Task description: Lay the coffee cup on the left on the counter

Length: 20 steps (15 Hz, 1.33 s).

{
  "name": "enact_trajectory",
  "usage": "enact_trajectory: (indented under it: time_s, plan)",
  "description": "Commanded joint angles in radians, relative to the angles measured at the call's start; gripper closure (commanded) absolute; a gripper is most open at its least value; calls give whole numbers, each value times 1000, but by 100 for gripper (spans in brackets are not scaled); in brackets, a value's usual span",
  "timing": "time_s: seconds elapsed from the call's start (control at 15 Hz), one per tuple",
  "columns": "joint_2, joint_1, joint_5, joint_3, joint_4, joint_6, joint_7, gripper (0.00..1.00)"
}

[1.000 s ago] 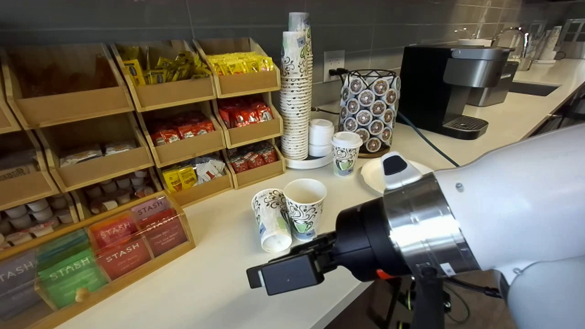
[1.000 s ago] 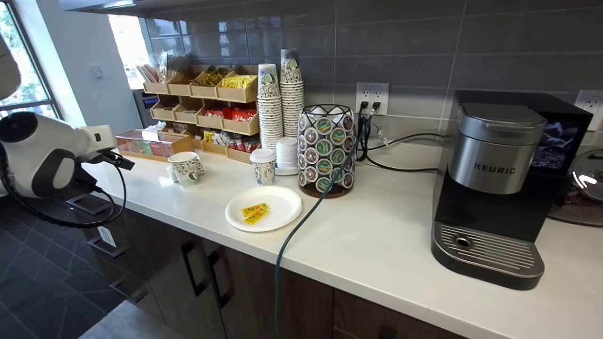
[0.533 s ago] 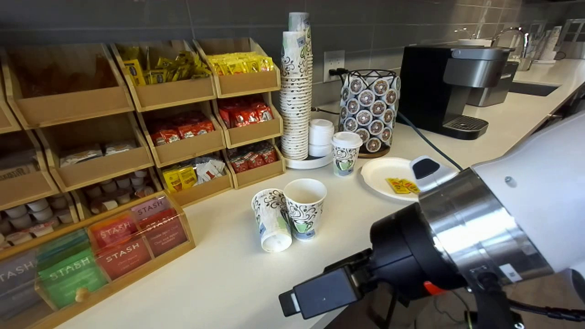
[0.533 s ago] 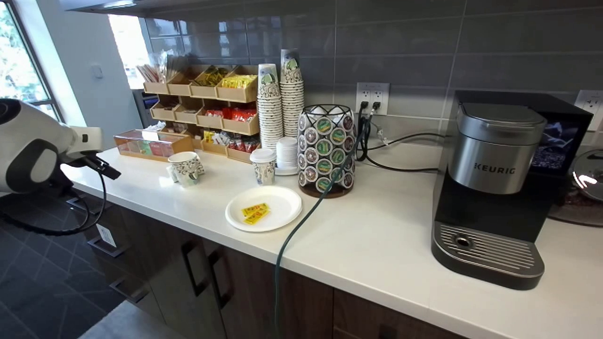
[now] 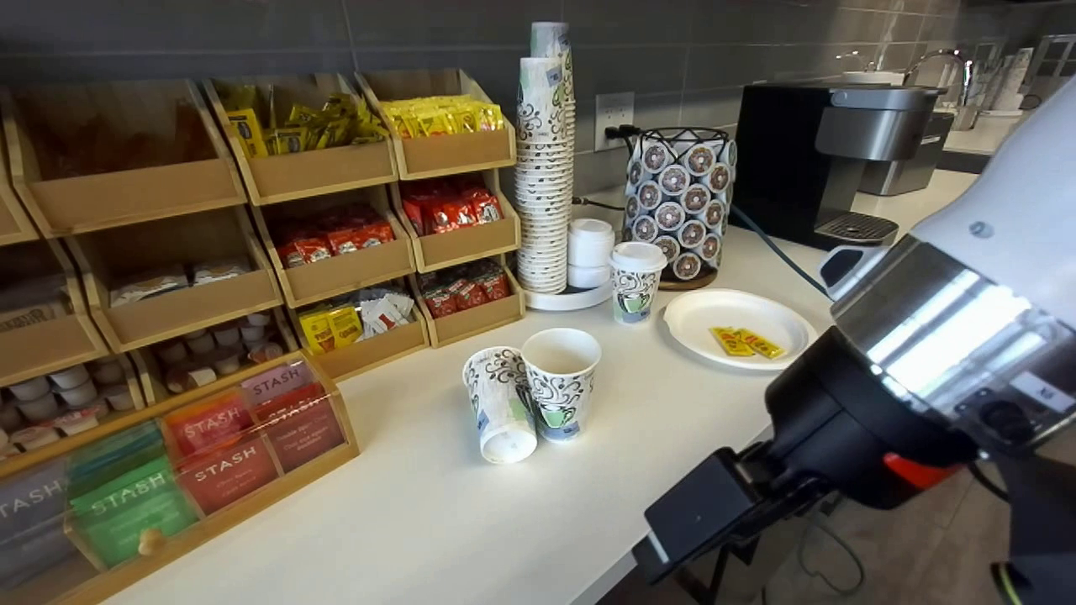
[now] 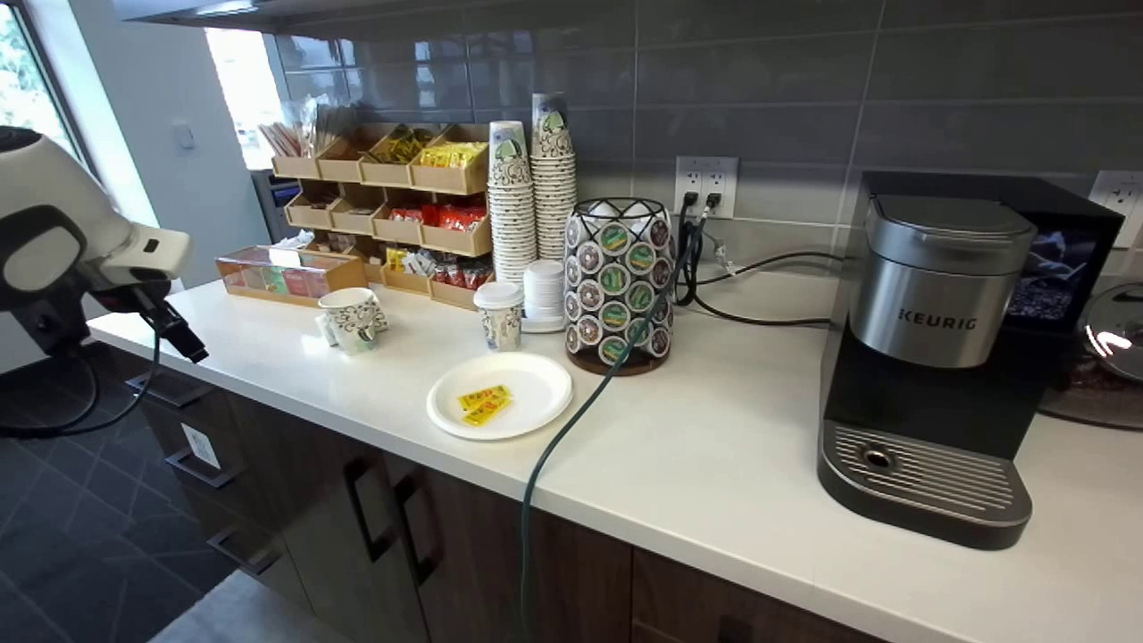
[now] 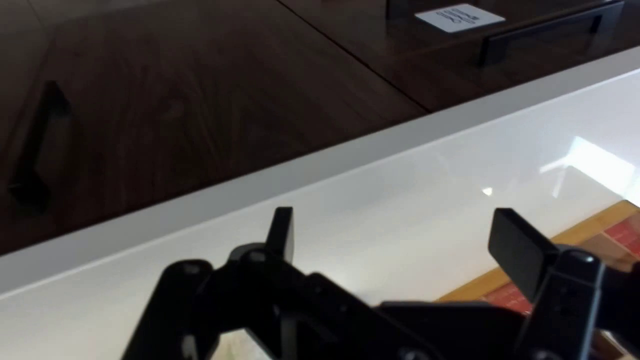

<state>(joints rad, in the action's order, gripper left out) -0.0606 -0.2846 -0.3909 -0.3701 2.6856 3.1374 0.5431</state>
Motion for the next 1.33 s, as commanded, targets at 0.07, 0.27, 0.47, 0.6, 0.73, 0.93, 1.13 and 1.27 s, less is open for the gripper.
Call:
enact_trajectory:
  time_s: [0.07, 0.27, 0.47, 0.6, 0.73, 0.93, 1.13, 1.27]
  plan:
    - [-205, 108, 189, -17, 56, -365, 204, 0]
    - [-271, 148, 332, -14, -13, -617, 258, 0]
    - [-328, 151, 421, 1, -119, -856, 232, 0]
    - [-369, 149, 468, 9, -206, -1016, 197, 0]
    - [-392, 144, 507, 23, -297, -1136, 133, 0]
    - [-413, 146, 560, 44, -387, -1173, 1, 0]
    - [-416, 152, 538, 39, -391, -1146, 8, 0]
    - [-414, 152, 538, 38, -390, -1146, 8, 0]
